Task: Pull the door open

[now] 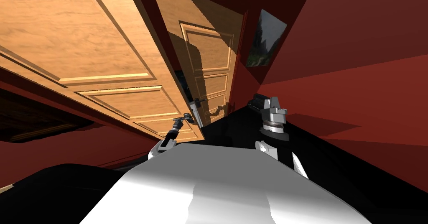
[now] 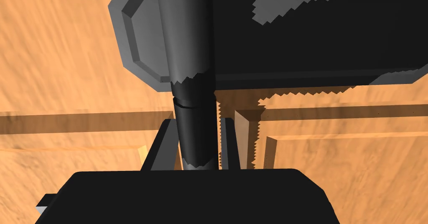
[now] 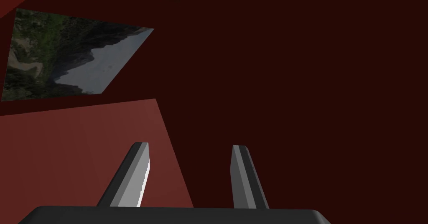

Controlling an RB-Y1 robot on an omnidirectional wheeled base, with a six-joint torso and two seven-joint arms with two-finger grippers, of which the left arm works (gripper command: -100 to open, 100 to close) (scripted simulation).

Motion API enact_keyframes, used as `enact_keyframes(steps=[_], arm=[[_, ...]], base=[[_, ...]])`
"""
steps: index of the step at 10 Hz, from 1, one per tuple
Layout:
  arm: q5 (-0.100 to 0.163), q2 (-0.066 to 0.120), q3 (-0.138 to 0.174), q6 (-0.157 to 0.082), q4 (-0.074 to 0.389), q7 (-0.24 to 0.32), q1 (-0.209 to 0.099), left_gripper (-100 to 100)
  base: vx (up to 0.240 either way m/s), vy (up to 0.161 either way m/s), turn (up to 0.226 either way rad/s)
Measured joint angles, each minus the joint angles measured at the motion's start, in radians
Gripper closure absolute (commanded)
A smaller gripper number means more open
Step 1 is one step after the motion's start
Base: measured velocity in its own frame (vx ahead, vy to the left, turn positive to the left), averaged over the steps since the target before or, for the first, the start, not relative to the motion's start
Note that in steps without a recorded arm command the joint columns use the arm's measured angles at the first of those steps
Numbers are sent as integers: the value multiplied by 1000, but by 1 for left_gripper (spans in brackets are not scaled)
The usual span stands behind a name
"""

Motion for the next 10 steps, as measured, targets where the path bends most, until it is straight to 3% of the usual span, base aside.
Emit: enact_keyframes(steps=[5, 7, 10], arm=[[2, 60, -37, -79, -14, 55, 74, 100], [2, 70, -41, -92, -14, 63, 89, 100], [-1, 94, -56, -134, -10, 85, 111, 100]], base=[[-199, 50, -123], [-211, 32, -151], [-183, 87, -123]])
